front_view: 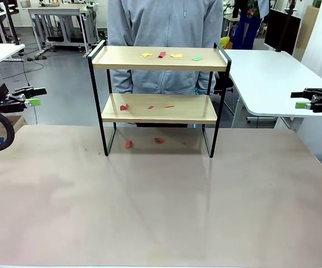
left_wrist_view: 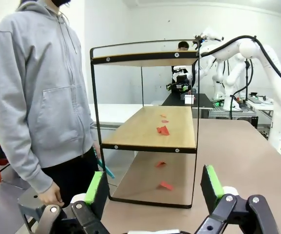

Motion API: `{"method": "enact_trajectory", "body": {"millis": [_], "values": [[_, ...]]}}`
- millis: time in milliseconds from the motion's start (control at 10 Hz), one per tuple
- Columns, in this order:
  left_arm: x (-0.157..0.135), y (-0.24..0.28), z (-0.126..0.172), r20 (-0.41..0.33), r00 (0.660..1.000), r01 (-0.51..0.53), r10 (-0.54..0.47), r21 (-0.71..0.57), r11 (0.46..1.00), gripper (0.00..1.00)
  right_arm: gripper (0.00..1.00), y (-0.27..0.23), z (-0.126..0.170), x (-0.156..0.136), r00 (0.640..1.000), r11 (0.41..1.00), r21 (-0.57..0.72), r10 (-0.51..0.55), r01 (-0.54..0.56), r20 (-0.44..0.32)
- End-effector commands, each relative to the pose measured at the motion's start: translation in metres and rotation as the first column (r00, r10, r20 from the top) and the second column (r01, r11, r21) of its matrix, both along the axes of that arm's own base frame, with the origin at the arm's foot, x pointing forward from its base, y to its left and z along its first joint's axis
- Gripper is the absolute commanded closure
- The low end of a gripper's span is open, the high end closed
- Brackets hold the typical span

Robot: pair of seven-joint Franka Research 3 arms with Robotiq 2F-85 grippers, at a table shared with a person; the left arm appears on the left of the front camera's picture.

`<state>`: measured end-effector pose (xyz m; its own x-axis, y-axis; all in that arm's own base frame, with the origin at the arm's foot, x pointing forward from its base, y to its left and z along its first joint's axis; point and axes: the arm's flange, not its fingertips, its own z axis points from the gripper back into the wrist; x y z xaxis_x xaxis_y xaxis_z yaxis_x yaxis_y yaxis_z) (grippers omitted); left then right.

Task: Clean the shelf.
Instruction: Pick up the Duster handed by the human.

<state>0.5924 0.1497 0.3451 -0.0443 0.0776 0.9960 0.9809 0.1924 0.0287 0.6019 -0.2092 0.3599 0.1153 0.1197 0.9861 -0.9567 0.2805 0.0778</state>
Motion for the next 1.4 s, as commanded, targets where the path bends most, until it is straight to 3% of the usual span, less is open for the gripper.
{"method": "enact_trajectory", "body": {"millis": [0, 400, 700, 800, 900, 1300], "values": [[-0.004, 0.009, 0.013, 0.013, 1.0, 0.011, -0.011, 0.027, 1.0, 0.0, 0.0, 0.002, 0.012, 0.01, 1.0, 0.999, 0.041, 0.003, -0.003, -0.002], [-0.013, 0.015, 0.027, 0.027, 0.999, 0.031, -0.031, 0.02, 0.999, 0.0, 0.0, 0.008, 0.024, 0.01, 1.0, 1.0, 0.019, 0.008, -0.008, -0.007], [-0.016, 0.008, 0.033, 0.012, 0.999, 0.039, -0.039, 0.008, 0.999, 0.0, 0.0, 0.009, 0.026, 0.011, 1.0, 1.0, 0.019, 0.001, -0.001, -0.004], [-0.015, 0.007, 0.033, -0.017, 0.998, 0.064, -0.064, -0.02, 0.998, 0.0, 0.0, 0.008, 0.027, 0.011, 0.999, 1.0, 0.01, 0.002, -0.001, -0.037], [-0.008, 0.013, 0.026, 0.031, 0.999, 0.028, -0.029, 0.012, 1.0, 0.0, 0.0, 0.004, 0.017, 0.007, 1.0, 1.0, 0.0, 0.015, -0.015, 0.009], [-0.008, 0.013, 0.026, 0.031, 0.999, 0.028, -0.029, 0.012, 1.0, 0.0, 0.0, 0.004, 0.017, 0.007, 1.0, 1.0, 0.0, 0.015, -0.015, 0.009]]}}
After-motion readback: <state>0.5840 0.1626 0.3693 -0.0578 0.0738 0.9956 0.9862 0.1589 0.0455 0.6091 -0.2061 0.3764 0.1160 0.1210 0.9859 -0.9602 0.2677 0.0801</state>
